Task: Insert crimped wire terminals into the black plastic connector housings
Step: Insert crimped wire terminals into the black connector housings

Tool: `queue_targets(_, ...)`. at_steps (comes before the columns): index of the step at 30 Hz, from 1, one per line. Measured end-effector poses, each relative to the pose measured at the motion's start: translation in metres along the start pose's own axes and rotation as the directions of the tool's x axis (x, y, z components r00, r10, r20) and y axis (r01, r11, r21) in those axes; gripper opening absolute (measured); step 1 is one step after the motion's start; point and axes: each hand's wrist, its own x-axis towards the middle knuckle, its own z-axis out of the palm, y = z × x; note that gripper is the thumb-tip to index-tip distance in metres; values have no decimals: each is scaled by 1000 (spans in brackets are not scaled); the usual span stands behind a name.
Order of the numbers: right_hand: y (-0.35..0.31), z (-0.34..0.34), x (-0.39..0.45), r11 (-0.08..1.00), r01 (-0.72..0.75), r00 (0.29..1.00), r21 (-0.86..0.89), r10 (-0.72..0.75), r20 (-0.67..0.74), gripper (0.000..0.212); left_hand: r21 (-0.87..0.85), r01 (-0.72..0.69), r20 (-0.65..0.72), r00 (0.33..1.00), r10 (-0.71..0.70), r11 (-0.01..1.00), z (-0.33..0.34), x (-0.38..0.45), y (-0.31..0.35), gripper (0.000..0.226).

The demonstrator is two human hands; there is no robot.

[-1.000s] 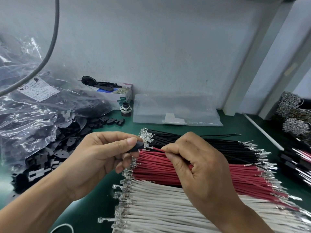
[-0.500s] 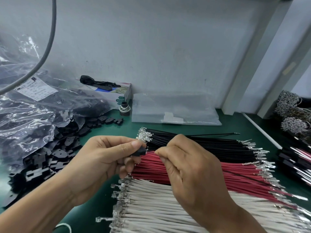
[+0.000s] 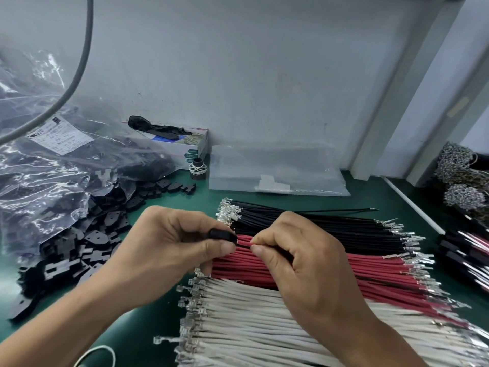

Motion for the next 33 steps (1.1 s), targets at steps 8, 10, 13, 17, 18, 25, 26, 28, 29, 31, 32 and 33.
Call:
queue_targets(8, 4, -17, 5, 996, -52, 996, -67, 56, 72, 10, 23, -18, 1, 1000, 18, 1000, 3, 1, -4, 26)
queue_targets(10, 1, -25, 6, 978, 0, 999, -208, 10, 47, 6, 41, -24, -35, 999, 25, 999, 1, 1, -6, 28)
queue_targets(13, -8, -30, 6, 981, 47, 984, -191, -13, 177, 7, 91, -46, -65, 997, 52, 995, -2, 0, -8, 27)
queue_targets(17, -11, -19, -1, 980, 3, 891, -198, 88, 446, 25, 155, -45, -42, 998, 52, 987, 1, -1, -11, 14)
queue_targets(18, -10, -18, -1, 982, -18, 881, -188, 104, 462, 25, 162, -40, -41, 998, 48, 986, 3, 0, -12, 12)
queue_targets(25, -8, -17, 0, 985, -103, 878, -140, 156, 453, 8, 133, -48, -107, 992, 62, 990, 0, 2, -14, 15)
queue_targets(26, -7, -19, 0, 985, -128, 879, -116, 167, 447, 6, 134, -53, -113, 991, 69, 990, -1, 3, -14, 15)
queue_targets(28, -5, -21, 1, 982, -184, 886, -51, 188, 424, 5, 126, -44, -120, 991, 60, 991, -3, 3, -14, 15)
queue_targets(29, -4, -21, 2, 979, -200, 891, -26, 193, 412, 7, 115, -34, -126, 991, 48, 993, -4, 3, -14, 16)
queue_targets(31, -3, -21, 2, 978, -208, 905, 16, 186, 382, 10, 90, -13, -138, 990, 26, 996, -3, 3, -14, 17)
queue_targets(32, -3, -21, 2, 978, -208, 914, 35, 181, 362, 10, 70, -5, -144, 989, 15, 998, -3, 3, -13, 18)
queue_targets(33, -3, -20, 2, 978, -204, 923, 48, 176, 342, 8, 41, 4, -153, 988, 2, 999, -3, 3, -13, 19)
